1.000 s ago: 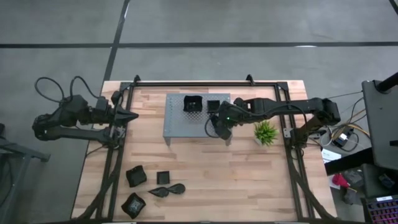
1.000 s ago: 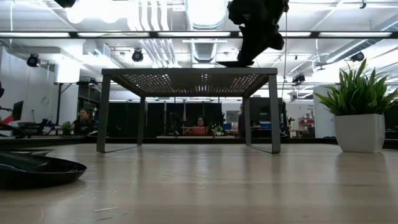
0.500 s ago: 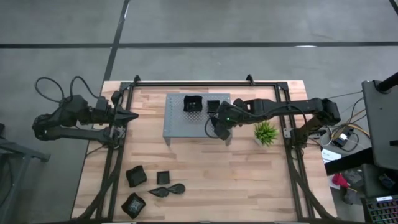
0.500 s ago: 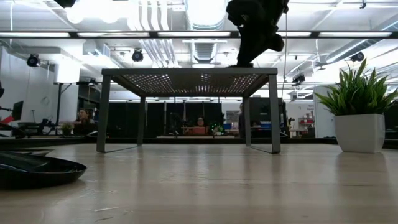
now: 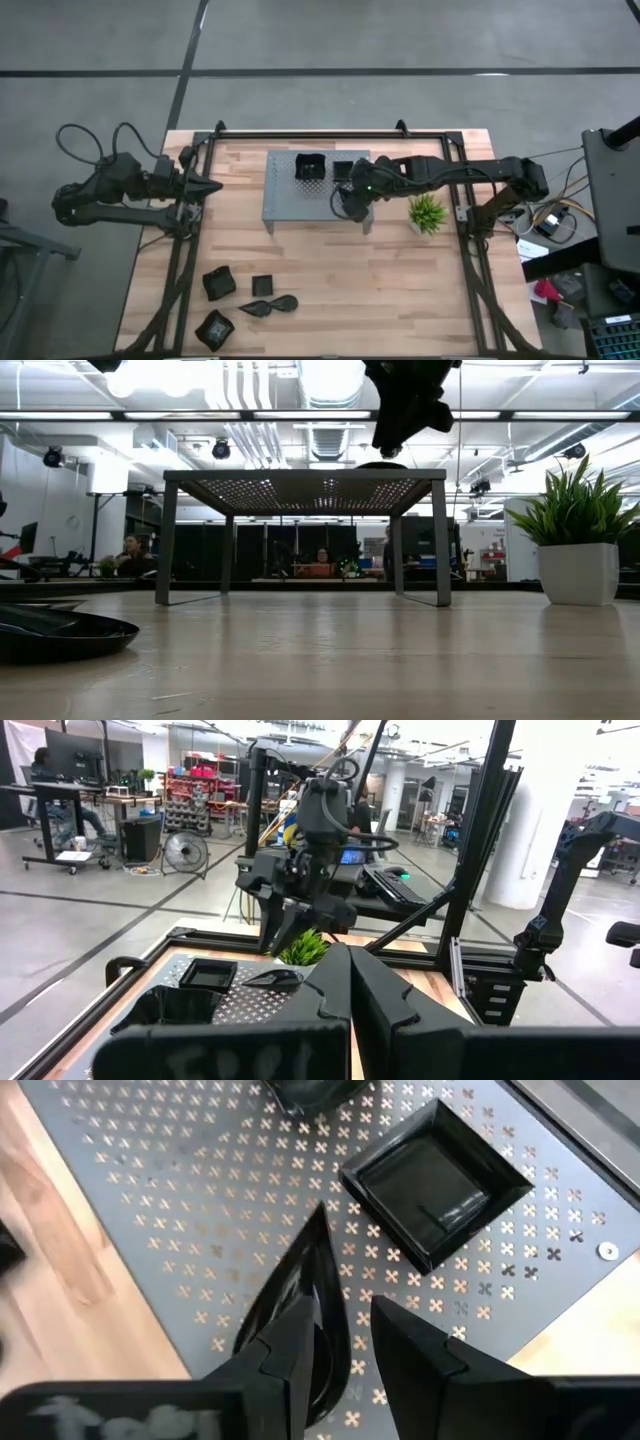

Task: Pick & Place Mini shaped plates
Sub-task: Stack the drop-shaped plate on top of the drop-shaped plate on the shelf

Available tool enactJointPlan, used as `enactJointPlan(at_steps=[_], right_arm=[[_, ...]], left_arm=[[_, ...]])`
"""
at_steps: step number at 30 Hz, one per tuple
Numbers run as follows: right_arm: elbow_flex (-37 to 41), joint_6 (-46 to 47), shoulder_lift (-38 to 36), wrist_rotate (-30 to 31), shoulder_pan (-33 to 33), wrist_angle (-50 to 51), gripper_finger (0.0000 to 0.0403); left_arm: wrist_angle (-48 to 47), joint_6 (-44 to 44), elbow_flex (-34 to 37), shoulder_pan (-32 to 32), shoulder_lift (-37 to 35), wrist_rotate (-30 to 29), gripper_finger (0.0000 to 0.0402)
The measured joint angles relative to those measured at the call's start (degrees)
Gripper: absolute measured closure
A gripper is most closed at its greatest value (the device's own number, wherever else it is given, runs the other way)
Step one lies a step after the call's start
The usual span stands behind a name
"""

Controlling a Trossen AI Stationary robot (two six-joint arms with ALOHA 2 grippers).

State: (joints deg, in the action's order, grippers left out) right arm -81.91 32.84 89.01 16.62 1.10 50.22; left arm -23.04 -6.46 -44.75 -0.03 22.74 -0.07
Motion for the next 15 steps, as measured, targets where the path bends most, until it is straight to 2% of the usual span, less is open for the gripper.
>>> enactJointPlan(at_steps=[7, 15], right_arm=[[-0.44, 0.2, -0.02, -0.15, -1.63, -1.16, 0.0312], [-0.44, 0.22, -0.02, -0.2, -6.25, -8.23, 0.0325]], left_arm=[[0.01, 0.0, 0.0, 0.0, 0.0, 0.0, 0.0401], [0.01, 0.0, 0.0, 0.0, 0.0, -0.01, 0.0401]])
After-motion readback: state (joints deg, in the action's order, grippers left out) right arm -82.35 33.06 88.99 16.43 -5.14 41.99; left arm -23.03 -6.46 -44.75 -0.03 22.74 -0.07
